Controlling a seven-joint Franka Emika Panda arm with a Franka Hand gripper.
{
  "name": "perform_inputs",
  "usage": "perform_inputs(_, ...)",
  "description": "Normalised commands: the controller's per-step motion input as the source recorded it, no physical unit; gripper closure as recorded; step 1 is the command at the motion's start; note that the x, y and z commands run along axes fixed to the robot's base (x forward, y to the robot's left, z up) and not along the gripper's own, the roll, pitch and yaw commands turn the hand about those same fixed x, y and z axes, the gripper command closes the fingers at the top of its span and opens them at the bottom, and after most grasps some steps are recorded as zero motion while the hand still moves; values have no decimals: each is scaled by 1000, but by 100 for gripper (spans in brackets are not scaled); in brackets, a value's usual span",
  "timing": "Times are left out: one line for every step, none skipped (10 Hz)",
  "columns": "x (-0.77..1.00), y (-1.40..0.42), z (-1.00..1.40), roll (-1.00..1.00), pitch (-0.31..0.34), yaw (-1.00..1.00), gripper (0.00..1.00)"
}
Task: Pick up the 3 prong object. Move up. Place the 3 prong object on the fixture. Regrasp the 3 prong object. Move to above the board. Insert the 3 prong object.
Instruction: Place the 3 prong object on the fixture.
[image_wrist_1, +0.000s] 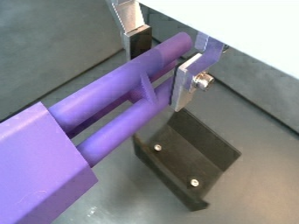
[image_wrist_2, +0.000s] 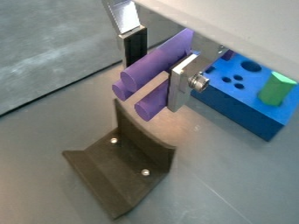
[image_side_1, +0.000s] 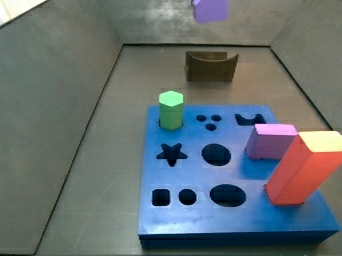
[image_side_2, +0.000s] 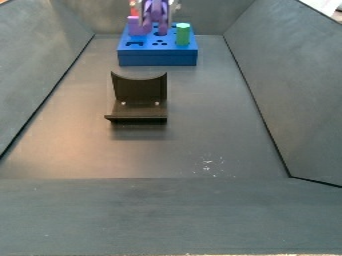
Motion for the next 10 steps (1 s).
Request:
perform_inputs(573, 708, -37, -1000, 187, 23, 100)
perform_inputs(461, 481, -18, -1000, 206, -3, 100)
perform_inputs(410, 367, -23, -1000, 214, -17, 100)
perform_inputs(292, 99, -9, -1000, 233, -65, 100)
perform_inputs(247, 31, -6, -929, 224, -84, 100)
perform_inputs(147, 34, -6, -674, 179, -106, 100)
perform_inputs(72, 47, -5, -506, 147, -119, 100)
perform_inputs(51, 34, 0, -298, 88, -120, 100)
perform_inputs(52, 25, 2, -231, 69, -117, 100)
perform_inputs(98, 61, -1000, -1000, 64, -111, 100)
